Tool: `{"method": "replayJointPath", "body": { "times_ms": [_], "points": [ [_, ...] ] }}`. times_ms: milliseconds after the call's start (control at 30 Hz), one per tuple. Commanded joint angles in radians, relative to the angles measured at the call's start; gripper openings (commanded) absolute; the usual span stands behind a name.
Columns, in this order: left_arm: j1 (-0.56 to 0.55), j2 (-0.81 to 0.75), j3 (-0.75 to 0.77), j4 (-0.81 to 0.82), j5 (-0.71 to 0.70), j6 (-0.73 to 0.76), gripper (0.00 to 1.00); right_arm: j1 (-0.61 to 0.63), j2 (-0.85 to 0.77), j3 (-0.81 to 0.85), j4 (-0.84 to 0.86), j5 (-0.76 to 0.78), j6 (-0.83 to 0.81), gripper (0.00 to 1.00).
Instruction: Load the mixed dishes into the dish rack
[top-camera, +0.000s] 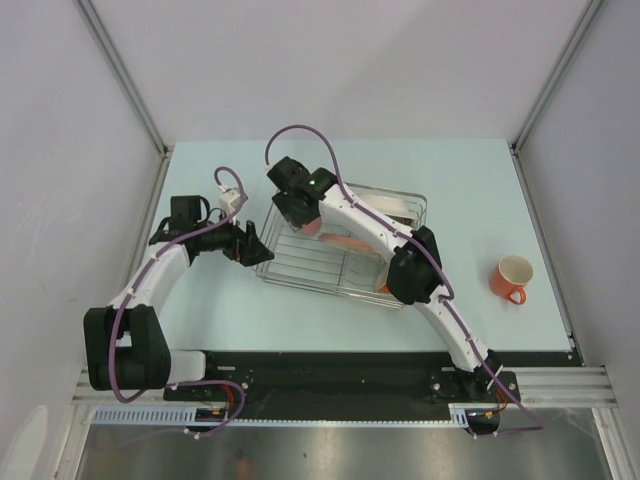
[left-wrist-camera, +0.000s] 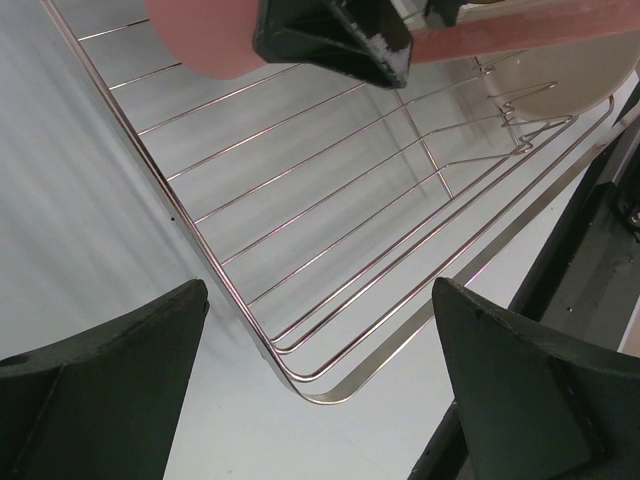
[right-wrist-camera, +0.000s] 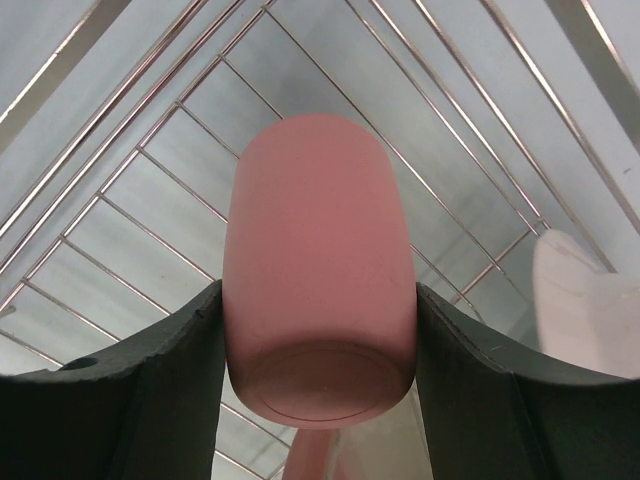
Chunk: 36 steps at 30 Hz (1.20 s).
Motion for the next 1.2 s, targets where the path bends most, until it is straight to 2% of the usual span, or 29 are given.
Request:
{"method": "replayJointPath", "body": {
  "times_ms": [0,233,267,367,400,433,467,533,1167],
  "points": [
    [-0.01,-0.01,-0.004,0.026,0.035,0.025,1.0,0.006,0.013,-0.012,0.062,-0.016,-0.03,0.0],
    [-0.01,-0.01,0.0,0.026,0.036,0.029,1.0,0.032,0.039,-0.027,0.124,-0.026,-0.052,0.0],
    [-0.01,-0.009,0.0,0.023,0.036,0.031,1.0,0.034,0.045,-0.027,0.125,-0.028,-0.052,0.04],
    [-0.013,-0.007,0.0,0.02,0.033,0.034,1.0,0.034,0.046,-0.032,0.139,-0.027,-0.053,0.29],
    [-0.01,-0.009,0.0,0.017,0.035,0.037,1.0,0.034,0.045,-0.033,0.142,-0.022,-0.056,0.49],
    [-0.01,-0.006,0.0,0.019,0.038,0.036,1.0,0.034,0.046,-0.033,0.147,-0.014,-0.059,0.58],
    [-0.01,-0.004,0.0,0.017,0.039,0.037,1.0,0.034,0.045,-0.032,0.15,-0.008,-0.065,0.76],
    [-0.01,-0.004,0.0,0.014,0.041,0.037,1.0,0.034,0.039,-0.036,0.158,0.006,-0.07,0.99],
    [-0.01,-0.009,-0.001,-0.007,0.044,0.051,1.0,0.026,-0.072,-0.032,0.217,0.088,-0.145,1.0]
  ]
}}
